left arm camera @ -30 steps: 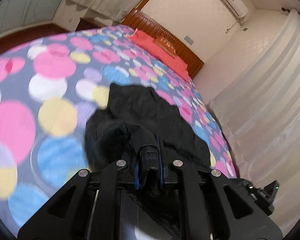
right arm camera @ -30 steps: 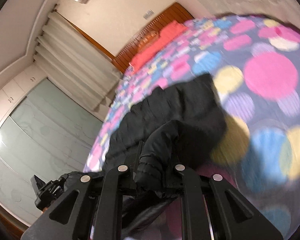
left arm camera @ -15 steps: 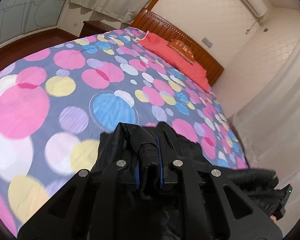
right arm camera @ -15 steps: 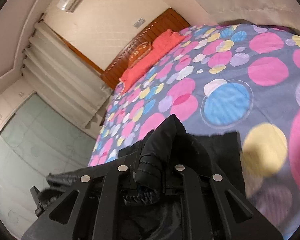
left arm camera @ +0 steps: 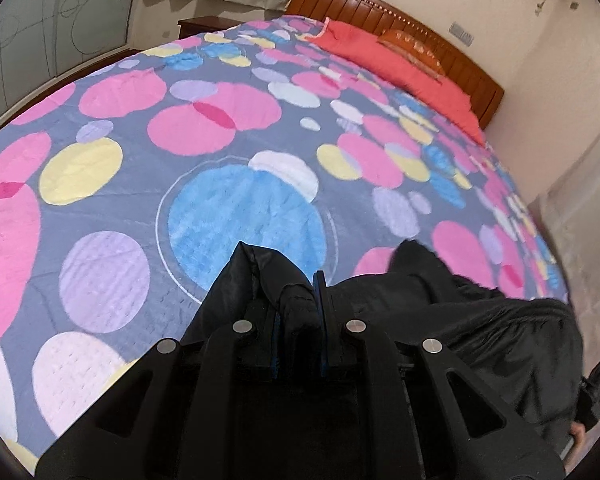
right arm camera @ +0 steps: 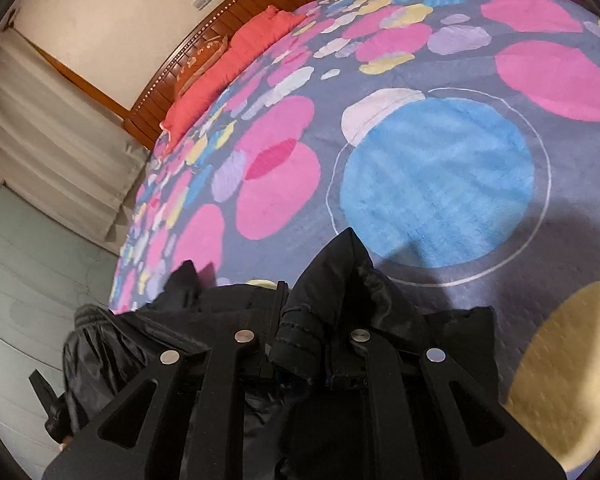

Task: Fold large clothes

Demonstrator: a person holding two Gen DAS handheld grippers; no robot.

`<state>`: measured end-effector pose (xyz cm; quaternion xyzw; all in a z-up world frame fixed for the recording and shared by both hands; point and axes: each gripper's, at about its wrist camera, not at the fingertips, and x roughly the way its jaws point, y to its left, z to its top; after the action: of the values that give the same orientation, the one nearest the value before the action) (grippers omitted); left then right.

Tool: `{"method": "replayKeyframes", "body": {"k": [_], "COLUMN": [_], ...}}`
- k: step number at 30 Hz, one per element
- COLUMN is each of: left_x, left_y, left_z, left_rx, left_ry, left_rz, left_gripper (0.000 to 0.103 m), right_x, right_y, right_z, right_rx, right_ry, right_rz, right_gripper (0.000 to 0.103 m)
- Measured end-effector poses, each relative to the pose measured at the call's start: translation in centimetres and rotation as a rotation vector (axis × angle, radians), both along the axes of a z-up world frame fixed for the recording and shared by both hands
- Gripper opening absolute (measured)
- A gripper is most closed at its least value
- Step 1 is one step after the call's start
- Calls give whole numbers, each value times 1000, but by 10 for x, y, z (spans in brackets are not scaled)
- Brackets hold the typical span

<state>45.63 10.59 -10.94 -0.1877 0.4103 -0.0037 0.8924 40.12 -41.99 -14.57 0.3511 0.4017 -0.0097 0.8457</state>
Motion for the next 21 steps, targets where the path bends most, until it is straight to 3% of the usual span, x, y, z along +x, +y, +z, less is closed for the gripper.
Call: {"method": "replayKeyframes", "body": {"k": [3, 5, 7, 9, 11, 12, 15, 21], "left_x": [0, -1, -5, -9, -16, -20, -36, -72], "left_y": [-1, 5, 12, 16, 21, 23, 30, -7], "left_z": [-7, -5, 2, 12, 28, 35, 59, 71], "left_rx": [4, -41, -95, -122, -128, -118, -104, -65], "left_ry": [-4, -6, -12, -34, -70, -87, -141, -164], "left_rz": [-3, -7, -20, -20, -14, -5, 10, -68], "left_gripper": [16, 21, 33, 55, 63, 69, 70, 70], "right_x": [-2, -3, -8, -11, -18, -24, -35, -41], "right_y": [2, -1, -5, -9, -11, -12, -10, 58], "right_z": [1, 4, 11, 20, 32, 39, 55, 80], "right_rx": [-5, 26, 65, 83, 75, 69, 62, -180], "right_ry": [-6, -12, -26, -51, -76, -93, -114, -116], "right_rz": [13, 20, 25, 26, 15, 5, -1, 103], "right_gripper": [19, 28, 37, 52, 65, 65, 65, 65]}}
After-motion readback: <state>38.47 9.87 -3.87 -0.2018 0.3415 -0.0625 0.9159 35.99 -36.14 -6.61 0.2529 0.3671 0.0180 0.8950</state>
